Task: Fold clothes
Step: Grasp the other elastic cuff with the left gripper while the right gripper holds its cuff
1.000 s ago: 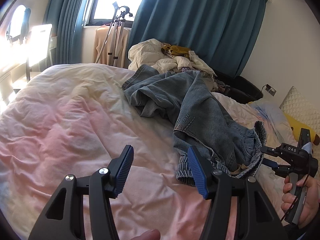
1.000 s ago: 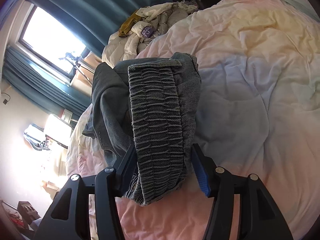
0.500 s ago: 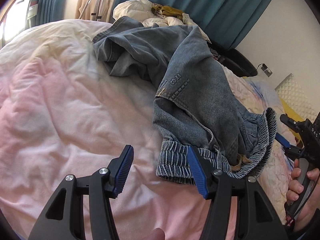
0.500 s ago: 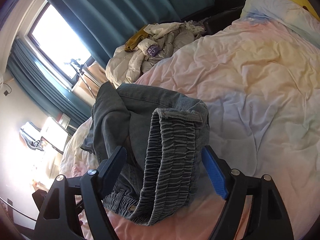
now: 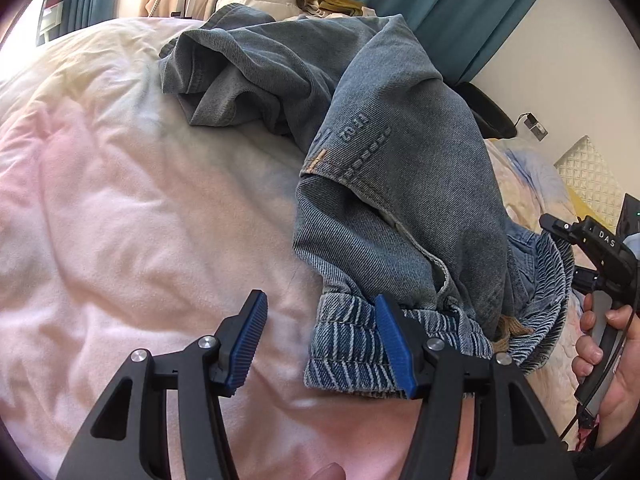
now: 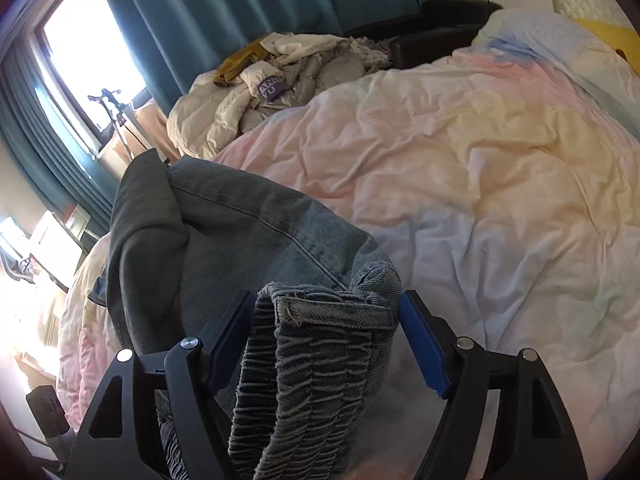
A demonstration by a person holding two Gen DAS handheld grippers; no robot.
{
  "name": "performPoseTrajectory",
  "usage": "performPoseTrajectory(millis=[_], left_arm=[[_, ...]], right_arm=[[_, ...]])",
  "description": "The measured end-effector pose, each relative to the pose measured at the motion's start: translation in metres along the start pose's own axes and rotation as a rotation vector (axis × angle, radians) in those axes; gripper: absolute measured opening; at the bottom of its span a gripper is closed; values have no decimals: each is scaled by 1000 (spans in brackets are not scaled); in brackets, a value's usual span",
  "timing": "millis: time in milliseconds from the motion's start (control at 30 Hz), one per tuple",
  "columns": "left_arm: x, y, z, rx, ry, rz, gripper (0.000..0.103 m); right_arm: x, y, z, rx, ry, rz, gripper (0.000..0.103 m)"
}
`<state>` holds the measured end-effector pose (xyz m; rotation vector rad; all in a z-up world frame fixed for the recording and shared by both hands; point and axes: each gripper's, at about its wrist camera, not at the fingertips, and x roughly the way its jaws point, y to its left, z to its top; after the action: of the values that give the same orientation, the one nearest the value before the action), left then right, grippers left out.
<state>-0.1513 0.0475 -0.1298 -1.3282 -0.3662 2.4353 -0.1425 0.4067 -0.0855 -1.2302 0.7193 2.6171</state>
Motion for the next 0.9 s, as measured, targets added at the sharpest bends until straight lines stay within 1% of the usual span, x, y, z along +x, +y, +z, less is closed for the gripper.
performPoseTrajectory(millis=[100,200,267,367,467,533,600,667,733,833,867,900], left_arm=[[-2,-3,-2,6,-4,4,58],[-4,-9,-3,18,-6,9,58],[-7,-12,-4,23,-8,10,58],[-11,-16,-4,20,-7,-1,58],[-14,-21,-5,25,-5,-13,58],[-14,-23,-4,28,-3,-19,58],[-14,-22,-4,19,0,-25,58],[-15,-20,-3,0,11,-31,58],[-7,-12,-2,-34,33,-44,58],[-8,-3,-3,-91,41,-87,58],[-7,-1,-4,-106,43,-101,58],[-7,0,-3,-119,48,-115,58]], right_arm=[[-1,-19,-1,45,33,-44,68],[0,-39,-4,96,84,-70,67],[1,-52,-8,141,125,-48,65],[5,-66,-18,178,194,-26,56],[17,-83,-31,250,266,13,53],[23,-92,-33,289,288,26,51],[20,-89,-29,282,264,25,51],[10,-74,-20,195,199,8,51],[-2,-56,-11,94,116,-14,51],[-10,-42,-4,5,41,-42,51],[-10,-40,-2,-11,35,-49,51],[-6,-41,-2,-14,50,-51,51]])
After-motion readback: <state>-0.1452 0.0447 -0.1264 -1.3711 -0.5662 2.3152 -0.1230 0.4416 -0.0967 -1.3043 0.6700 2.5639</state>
